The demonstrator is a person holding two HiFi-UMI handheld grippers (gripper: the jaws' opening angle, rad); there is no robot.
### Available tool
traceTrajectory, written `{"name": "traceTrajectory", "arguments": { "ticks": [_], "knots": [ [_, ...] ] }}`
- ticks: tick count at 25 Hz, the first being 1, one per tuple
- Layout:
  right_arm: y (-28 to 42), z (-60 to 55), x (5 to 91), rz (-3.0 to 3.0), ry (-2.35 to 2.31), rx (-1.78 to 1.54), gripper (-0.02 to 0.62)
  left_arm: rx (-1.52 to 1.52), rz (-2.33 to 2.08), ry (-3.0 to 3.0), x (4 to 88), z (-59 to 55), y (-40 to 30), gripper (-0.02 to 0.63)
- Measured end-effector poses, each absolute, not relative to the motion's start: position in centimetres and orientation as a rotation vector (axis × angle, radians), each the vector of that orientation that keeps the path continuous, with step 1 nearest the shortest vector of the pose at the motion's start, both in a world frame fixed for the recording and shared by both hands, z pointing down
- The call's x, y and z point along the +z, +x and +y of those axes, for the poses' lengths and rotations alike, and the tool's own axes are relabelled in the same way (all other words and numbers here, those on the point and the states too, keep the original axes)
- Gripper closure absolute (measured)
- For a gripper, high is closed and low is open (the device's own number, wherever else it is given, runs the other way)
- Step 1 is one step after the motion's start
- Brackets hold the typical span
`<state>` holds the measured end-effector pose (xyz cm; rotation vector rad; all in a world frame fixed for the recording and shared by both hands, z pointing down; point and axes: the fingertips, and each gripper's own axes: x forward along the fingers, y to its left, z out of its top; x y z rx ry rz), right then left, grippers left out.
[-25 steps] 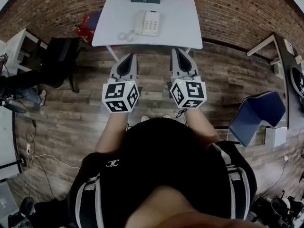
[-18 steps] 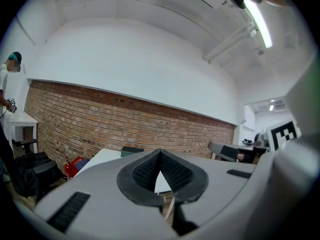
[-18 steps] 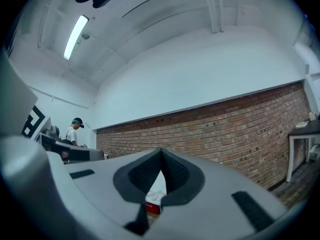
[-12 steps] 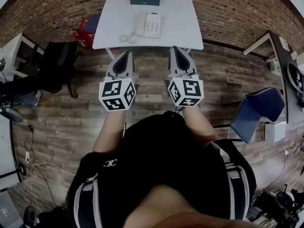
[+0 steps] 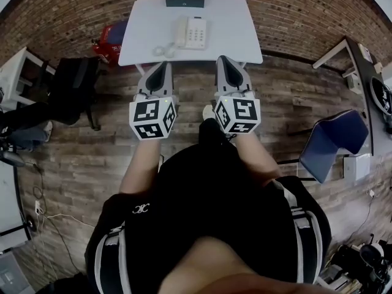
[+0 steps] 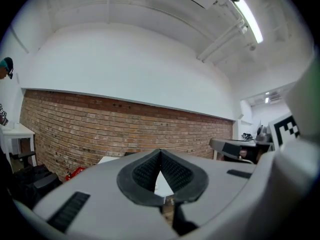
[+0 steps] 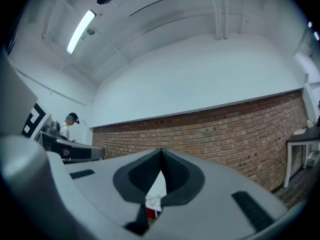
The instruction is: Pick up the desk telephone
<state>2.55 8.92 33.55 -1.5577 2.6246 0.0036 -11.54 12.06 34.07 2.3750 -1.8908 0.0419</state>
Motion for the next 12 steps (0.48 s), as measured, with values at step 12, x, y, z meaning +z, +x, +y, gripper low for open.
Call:
{"name": "traceTrajectory", "arguments": {
  "ticks": [12],
  "knots": [
    [1.9, 2.7, 34.9, 2.619, -1.543, -0.045, 0.597, 0.099, -1.91, 2.374, 34.9, 6.4, -12.2, 0.604]
  ]
}}
